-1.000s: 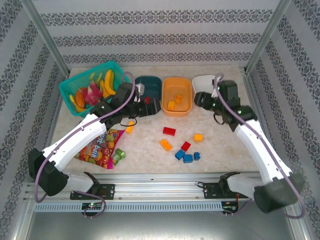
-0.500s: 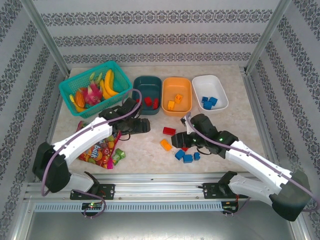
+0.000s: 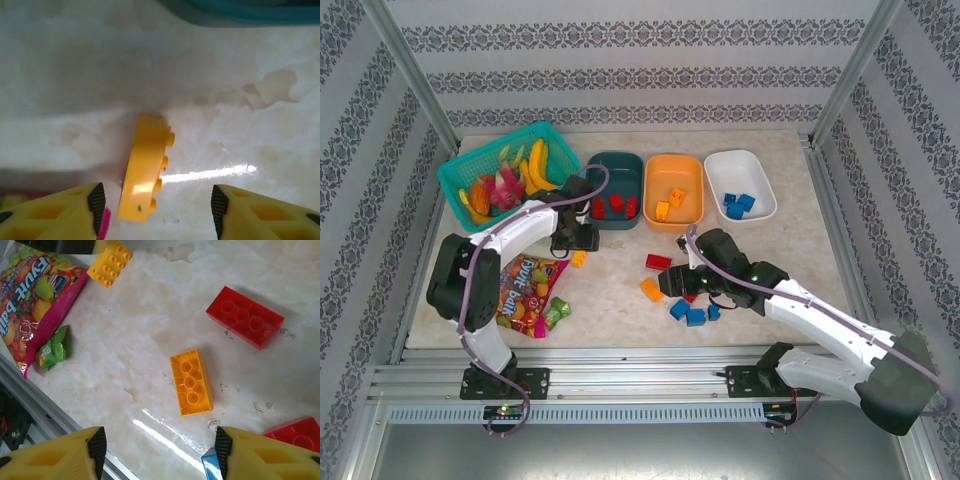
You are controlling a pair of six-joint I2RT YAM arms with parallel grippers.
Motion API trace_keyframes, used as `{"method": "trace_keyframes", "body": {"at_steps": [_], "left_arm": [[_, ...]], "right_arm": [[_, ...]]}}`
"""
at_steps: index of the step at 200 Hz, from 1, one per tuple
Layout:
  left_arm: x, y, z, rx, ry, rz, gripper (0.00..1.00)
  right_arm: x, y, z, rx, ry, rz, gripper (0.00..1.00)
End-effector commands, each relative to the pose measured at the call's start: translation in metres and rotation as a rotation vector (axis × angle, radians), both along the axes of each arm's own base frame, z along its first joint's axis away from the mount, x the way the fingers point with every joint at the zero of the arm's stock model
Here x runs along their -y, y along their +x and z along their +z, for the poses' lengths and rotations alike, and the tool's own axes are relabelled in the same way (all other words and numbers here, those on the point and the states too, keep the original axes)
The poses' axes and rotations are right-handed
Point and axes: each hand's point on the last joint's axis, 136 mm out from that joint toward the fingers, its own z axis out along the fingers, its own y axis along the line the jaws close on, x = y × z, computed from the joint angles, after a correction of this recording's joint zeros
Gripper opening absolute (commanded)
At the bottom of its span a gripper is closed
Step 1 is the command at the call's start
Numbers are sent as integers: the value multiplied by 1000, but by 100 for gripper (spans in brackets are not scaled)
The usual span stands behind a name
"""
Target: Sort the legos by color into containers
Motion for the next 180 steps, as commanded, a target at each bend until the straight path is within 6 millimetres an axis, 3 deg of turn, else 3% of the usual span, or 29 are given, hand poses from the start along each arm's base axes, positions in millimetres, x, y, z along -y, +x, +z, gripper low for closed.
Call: {"method": "trace_keyframes", "body": {"at_steps": [1, 44, 109, 144, 180], "left_arm": [[-2, 4, -10, -33, 16, -81, 56], [-5, 0, -31, -63, 27, -69, 55], [-1, -1, -44, -67, -1, -61, 32], [4, 0, -18, -17, -31, -48, 25], [29, -6, 38, 58, -111, -47, 22]], "right_arm": [[-6, 7, 12, 20, 30, -10, 62], [-10, 15, 26, 54, 87, -19, 63], [1, 39, 41, 73, 211, -135, 63], [13, 52, 59, 110, 234, -195, 63], [44, 76, 89, 179, 277, -361, 64]]}}
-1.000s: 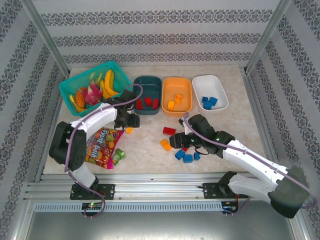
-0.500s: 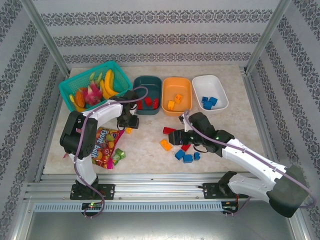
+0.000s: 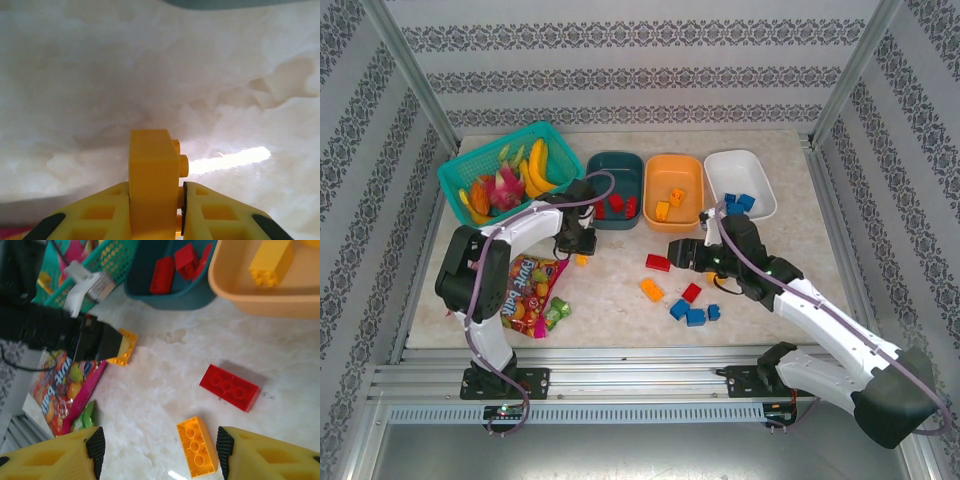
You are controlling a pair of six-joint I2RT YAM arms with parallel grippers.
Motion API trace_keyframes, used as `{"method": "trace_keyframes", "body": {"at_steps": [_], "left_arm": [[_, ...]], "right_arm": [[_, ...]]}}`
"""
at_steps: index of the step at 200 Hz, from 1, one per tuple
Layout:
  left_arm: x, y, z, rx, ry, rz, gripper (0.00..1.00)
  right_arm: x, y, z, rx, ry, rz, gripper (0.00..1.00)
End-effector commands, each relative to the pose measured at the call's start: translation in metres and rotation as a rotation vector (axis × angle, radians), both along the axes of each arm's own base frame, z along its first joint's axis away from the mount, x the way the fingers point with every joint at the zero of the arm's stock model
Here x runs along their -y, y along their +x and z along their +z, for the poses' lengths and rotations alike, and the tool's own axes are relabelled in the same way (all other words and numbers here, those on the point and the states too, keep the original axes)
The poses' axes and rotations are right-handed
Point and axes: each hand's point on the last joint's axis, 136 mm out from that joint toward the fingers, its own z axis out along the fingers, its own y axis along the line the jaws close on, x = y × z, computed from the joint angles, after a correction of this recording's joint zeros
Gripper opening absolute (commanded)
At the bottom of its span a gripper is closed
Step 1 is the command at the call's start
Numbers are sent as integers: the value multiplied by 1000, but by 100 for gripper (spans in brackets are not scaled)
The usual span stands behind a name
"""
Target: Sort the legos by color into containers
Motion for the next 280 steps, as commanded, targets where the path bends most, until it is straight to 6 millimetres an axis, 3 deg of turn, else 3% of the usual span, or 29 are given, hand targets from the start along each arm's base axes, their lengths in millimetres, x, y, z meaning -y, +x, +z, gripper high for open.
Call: {"method": "trace_keyframes", "body": {"at_steps": [1, 32, 64, 129, 178, 234, 255, 280], "left_arm": [[22, -4, 55, 73, -85, 12, 22], [58, 1, 103, 135, -214, 17, 21], [99, 31, 136, 192, -318, -2, 21], [191, 112, 151, 296, -476, -115, 21], [246, 141, 118, 306, -536, -180, 21], [261, 147, 62, 224, -520, -170, 28], [264, 146, 58, 208, -528, -171, 39], [264, 146, 76, 229, -545, -172, 54]], "right_arm": [[20, 22, 40, 82, 68, -131, 64], [48, 43, 63, 116, 129, -268, 65], [64, 62, 77, 128, 179, -349, 65], [75, 81, 82, 106, 240, -418, 65], [81, 72, 79, 91, 228, -434, 65], [92, 60, 67, 63, 217, -460, 65], [92, 57, 63, 50, 196, -455, 65], [98, 53, 56, 31, 151, -469, 65]]}}
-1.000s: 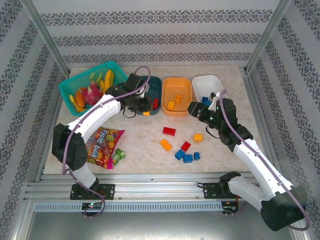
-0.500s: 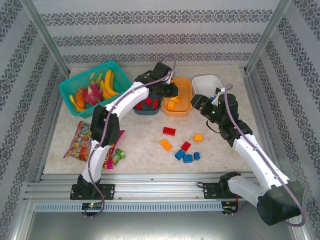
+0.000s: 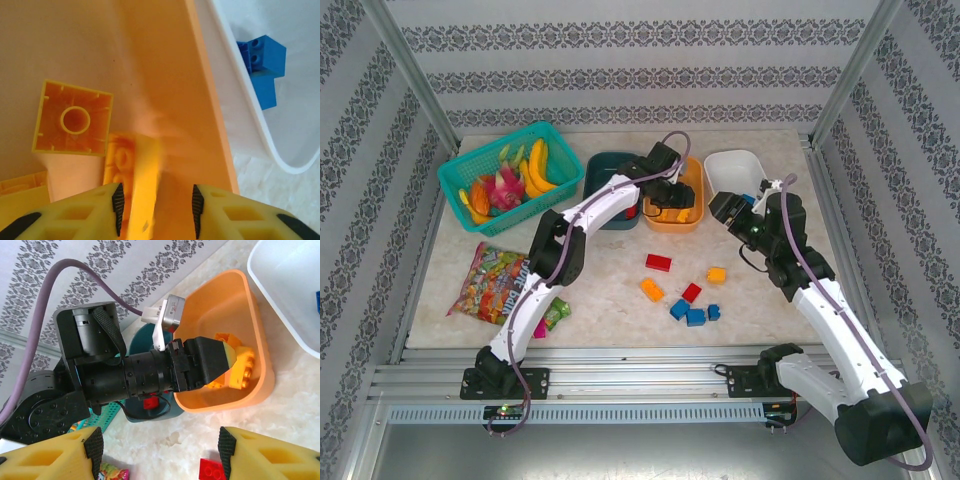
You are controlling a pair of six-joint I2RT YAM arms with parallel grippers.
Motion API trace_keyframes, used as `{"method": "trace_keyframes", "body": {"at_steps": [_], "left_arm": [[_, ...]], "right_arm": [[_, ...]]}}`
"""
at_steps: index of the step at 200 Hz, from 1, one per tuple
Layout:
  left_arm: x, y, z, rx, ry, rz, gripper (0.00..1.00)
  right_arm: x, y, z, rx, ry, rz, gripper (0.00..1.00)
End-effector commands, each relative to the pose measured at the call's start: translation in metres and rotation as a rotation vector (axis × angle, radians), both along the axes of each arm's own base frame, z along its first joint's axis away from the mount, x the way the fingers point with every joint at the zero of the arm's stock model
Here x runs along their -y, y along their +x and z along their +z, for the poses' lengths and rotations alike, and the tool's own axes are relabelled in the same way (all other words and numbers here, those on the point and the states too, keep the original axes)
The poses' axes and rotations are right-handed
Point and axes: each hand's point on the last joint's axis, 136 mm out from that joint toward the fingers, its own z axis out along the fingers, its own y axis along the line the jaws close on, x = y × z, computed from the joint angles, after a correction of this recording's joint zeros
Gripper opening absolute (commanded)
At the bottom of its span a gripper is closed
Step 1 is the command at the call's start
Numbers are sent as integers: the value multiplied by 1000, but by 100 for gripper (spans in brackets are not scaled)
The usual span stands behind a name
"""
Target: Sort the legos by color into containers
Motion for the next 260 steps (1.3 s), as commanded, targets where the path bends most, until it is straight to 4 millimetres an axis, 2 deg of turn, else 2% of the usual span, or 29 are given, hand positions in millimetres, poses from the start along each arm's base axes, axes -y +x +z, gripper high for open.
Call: {"method": "trace_keyframes", "body": {"at_steps": [1, 40, 62, 90, 112, 145, 167, 194, 222, 260], "left_arm": [[10, 2, 41, 56, -63, -13, 55], [4, 0, 93, 118, -89, 10, 66], [-7, -8, 125, 143, -90, 35, 72], [-28, -31, 157, 162, -97, 64, 75], [-47, -58, 169, 162, -124, 79, 77], [-66, -121, 161, 121, -173, 26, 78], [-85, -168, 140, 68, -166, -10, 78], [-108, -211, 118, 8, -151, -8, 77], [-124, -232, 113, -1, -141, 12, 77], [-130, -234, 114, 10, -143, 50, 77]], "right_arm": [[12, -6, -12, -39, -51, -29, 65], [21, -19, -32, -163, -151, -34, 64], [24, -37, -52, -316, -230, -11, 63], [28, -69, -82, -534, -304, -7, 61], [33, -100, -111, -726, -320, -38, 60], [16, -123, -157, -881, -209, -44, 60], [9, -131, -183, -941, -221, -20, 60], [3, -139, -209, -998, -238, 21, 60], [5, -145, -225, -1025, -241, 18, 62], [6, -151, -239, -1058, -235, 8, 61]]}}
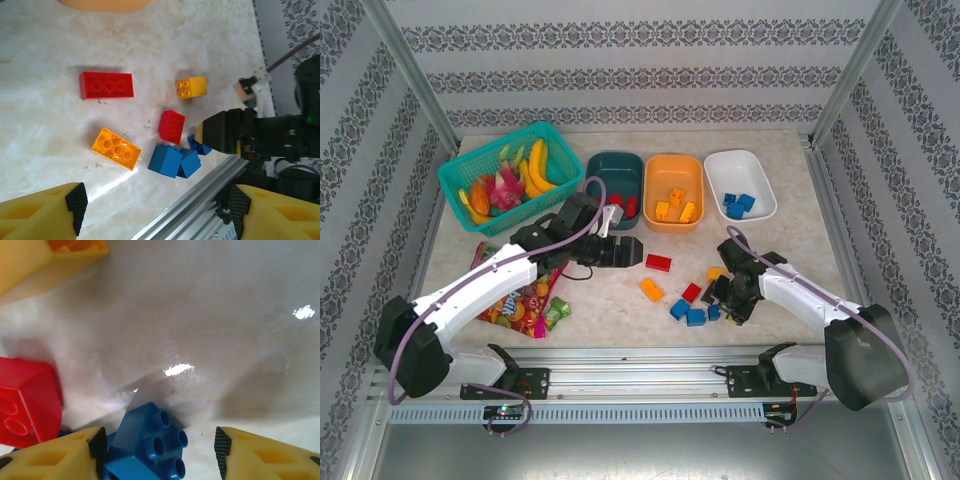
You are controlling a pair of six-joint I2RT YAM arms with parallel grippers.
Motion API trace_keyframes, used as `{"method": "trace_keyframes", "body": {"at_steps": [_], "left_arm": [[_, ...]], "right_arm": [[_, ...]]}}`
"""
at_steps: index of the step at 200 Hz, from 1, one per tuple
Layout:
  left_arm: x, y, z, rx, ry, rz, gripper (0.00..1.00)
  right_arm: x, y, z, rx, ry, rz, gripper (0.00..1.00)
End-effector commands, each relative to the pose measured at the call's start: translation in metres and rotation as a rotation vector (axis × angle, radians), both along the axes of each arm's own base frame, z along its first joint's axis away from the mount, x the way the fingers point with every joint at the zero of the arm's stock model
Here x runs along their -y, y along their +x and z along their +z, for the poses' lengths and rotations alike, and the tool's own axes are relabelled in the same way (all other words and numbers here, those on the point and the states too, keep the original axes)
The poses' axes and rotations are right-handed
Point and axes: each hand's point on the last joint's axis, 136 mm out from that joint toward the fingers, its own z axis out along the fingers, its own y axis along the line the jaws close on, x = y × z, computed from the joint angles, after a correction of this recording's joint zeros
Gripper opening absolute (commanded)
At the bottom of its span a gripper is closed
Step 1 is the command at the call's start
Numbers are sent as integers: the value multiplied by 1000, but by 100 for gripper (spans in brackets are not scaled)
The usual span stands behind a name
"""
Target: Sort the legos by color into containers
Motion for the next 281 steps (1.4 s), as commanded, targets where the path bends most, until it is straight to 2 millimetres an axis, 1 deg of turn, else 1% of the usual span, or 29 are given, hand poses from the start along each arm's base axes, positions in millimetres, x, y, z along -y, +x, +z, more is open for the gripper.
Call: {"method": "trace_keyframes", "body": {"at_steps": [1, 52, 102, 133, 205, 263, 281], "left_arm": [[3, -2, 8, 24, -27, 21, 77], [6, -1, 7, 30, -25, 17, 77], [10, 2, 6, 30, -31, 17, 77], [12, 3, 5, 29, -32, 17, 76], [16, 5, 4, 28, -32, 11, 76], [19, 7, 2, 23, -32, 12, 76], [19, 8, 3, 26, -32, 12, 76]], "right_arm": [[-4, -2, -9, -16, 19, -12, 61], [-8, -2, -8, -12, 43, -31, 62], [-10, -5, -11, -33, 50, -31, 58], [-10, -6, -13, -41, 47, -38, 51], [-10, 2, -11, -28, 40, -52, 38], [-11, 18, 0, 26, 31, -60, 24], [-10, 22, 6, 41, 20, -59, 21]]}}
